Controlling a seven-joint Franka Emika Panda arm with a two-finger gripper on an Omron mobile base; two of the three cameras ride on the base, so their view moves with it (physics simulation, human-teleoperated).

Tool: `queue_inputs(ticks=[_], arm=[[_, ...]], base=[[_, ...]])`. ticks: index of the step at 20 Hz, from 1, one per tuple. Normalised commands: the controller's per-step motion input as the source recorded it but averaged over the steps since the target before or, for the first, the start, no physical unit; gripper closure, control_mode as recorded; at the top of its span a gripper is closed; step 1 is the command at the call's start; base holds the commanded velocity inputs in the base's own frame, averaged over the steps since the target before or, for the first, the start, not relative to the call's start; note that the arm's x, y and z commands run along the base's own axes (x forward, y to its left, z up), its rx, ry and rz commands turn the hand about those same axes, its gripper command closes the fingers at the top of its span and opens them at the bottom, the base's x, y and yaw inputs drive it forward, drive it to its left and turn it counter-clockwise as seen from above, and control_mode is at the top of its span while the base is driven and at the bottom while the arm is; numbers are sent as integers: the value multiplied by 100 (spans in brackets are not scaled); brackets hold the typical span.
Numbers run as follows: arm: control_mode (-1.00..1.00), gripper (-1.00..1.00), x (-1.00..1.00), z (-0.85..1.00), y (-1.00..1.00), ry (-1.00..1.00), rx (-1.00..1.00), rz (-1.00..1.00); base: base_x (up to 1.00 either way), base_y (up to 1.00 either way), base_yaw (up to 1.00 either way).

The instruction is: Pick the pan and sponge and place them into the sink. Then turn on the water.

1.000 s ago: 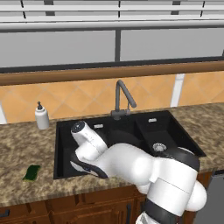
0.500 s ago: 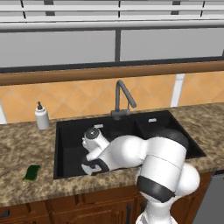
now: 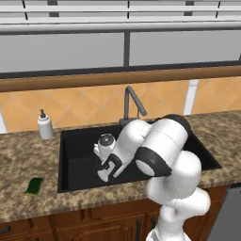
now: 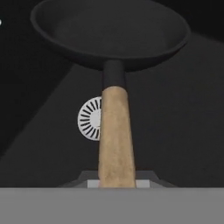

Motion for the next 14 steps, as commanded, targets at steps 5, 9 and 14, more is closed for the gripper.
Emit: queue_inputs(ticks=[5, 9, 14], arm=[[-100, 100, 51, -18, 9, 3, 0, -13], [-100, 100, 34, -30, 12, 8, 0, -21], [-100, 100, 1, -45, 16, 6, 0, -21]], base=[[0, 0, 0], [0, 0, 0], [0, 0, 0]])
